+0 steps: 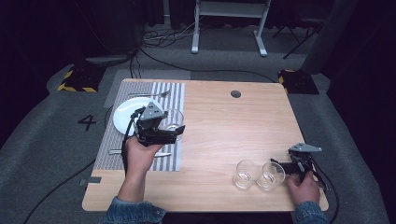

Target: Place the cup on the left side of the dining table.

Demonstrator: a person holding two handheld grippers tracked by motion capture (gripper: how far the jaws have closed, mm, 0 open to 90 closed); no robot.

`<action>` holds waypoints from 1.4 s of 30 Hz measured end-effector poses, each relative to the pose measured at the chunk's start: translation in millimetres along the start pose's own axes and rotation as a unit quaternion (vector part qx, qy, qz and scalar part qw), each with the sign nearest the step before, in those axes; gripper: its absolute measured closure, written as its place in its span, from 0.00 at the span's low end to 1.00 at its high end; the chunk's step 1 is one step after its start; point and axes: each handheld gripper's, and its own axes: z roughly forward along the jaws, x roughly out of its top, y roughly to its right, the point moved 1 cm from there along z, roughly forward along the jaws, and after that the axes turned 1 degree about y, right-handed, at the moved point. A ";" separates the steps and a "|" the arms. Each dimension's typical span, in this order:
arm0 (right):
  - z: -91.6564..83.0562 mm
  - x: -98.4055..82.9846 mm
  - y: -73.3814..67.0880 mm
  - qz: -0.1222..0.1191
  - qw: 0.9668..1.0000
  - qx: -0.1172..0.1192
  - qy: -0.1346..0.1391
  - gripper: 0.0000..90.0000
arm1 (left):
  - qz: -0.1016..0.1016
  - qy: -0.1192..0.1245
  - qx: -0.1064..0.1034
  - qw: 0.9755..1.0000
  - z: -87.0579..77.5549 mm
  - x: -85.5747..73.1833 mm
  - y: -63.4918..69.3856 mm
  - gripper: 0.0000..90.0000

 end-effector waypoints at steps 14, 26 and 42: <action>0.0 0.0 0.0 0.000 1.000 0.000 0.000 0.07 | -0.028 -0.010 0.049 0.998 -4.1 -11.7 -23.6 0.21; 0.0 0.0 -0.1 0.000 1.000 0.000 0.000 0.07 | -0.039 -0.079 0.062 0.994 30.9 -31.3 -38.0 0.21; 0.0 0.0 0.0 0.000 1.000 0.000 0.000 0.07 | -0.063 -0.144 0.060 0.986 71.1 -58.0 -56.9 0.21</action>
